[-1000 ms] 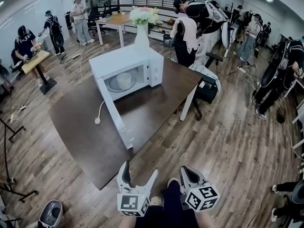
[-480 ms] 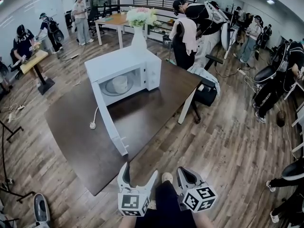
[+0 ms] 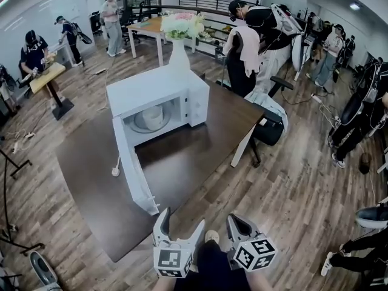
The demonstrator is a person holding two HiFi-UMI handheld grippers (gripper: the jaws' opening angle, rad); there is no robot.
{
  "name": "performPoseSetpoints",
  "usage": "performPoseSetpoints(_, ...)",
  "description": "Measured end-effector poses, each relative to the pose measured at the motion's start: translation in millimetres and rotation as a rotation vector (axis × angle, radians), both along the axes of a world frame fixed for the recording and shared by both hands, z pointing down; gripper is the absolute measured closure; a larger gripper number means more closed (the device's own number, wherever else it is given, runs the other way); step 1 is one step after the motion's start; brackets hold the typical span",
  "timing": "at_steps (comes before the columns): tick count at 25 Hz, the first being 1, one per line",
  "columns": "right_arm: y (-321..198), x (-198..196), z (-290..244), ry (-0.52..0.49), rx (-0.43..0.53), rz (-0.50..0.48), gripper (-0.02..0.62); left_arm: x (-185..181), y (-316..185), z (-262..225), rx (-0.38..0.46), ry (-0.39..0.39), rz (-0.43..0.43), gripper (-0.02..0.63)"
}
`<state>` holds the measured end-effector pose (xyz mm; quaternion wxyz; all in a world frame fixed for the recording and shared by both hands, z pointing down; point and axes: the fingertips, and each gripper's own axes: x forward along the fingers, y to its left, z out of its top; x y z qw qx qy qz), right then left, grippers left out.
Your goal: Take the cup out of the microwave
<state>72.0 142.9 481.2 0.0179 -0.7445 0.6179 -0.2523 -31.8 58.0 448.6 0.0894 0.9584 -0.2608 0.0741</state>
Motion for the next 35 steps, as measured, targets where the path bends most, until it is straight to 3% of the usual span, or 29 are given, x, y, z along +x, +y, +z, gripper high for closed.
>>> performPoseSetpoints(10, -61.8, 58.6, 3.5, -0.013, 0.003, -0.065, 0.601, 57.7, -55.1, 3.5, -0.011, -0.005, -0.041, 0.166)
performPoseSetpoints(20, -114.6, 103.8, 1.2, -0.015, 0.021, -0.181, 0.601, 96.1, -97.8, 0.8, 0.013, -0.009, -0.149, 0.167)
performPoseSetpoints(25, -130.8, 114.9, 2.6, -0.013, 0.033, -0.232, 0.601, 102.2, -110.3, -2.2, 0.040, 0.005, -0.218, 0.166)
performPoseSetpoints(35, -135.8, 121.2, 10.0, -0.050, 0.016, -0.264, 0.601, 101.7, -116.5, 2.8, 0.024, -0.017, -0.263, 0.166)
